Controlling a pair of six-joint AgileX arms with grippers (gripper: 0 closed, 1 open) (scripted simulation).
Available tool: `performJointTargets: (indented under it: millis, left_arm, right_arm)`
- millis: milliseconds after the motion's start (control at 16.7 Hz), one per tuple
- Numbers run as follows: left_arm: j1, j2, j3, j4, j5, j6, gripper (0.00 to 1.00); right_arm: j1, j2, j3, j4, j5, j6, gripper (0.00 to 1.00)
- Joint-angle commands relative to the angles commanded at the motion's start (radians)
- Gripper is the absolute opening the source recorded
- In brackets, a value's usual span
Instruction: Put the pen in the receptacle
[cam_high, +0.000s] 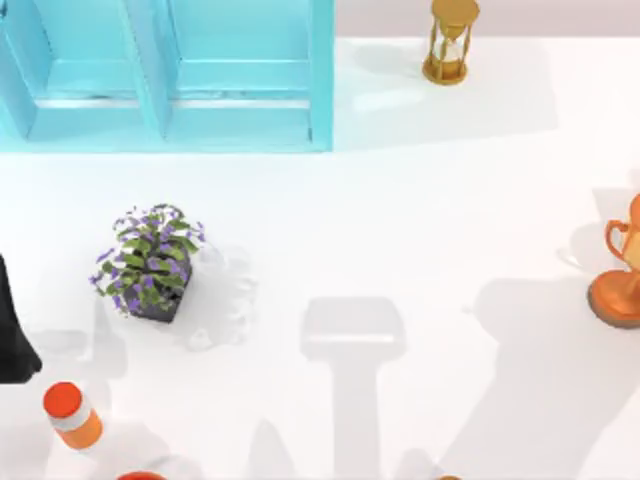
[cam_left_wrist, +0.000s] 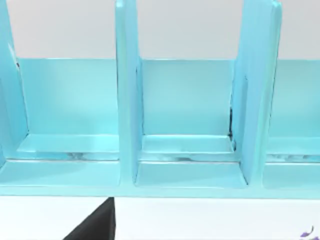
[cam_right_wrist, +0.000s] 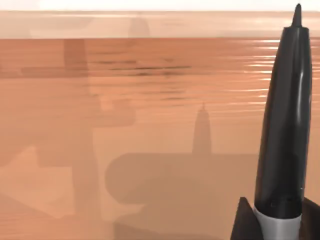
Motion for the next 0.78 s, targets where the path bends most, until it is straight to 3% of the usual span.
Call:
performJointTargets:
  millis: [420, 780]
  left_arm:
    - [0.0, 0.0, 0.0, 0.0, 0.0, 0.0, 1.0]
    - [0.0, 0.0, 0.0, 0.0, 0.0, 0.0, 1.0]
  right_arm:
    - [0.01, 0.004, -0.015, 0.009, 0.004, 0.006, 0.0]
    - [0.089, -0.054, -0.182, 0.148, -0.018, 0.066, 0.0]
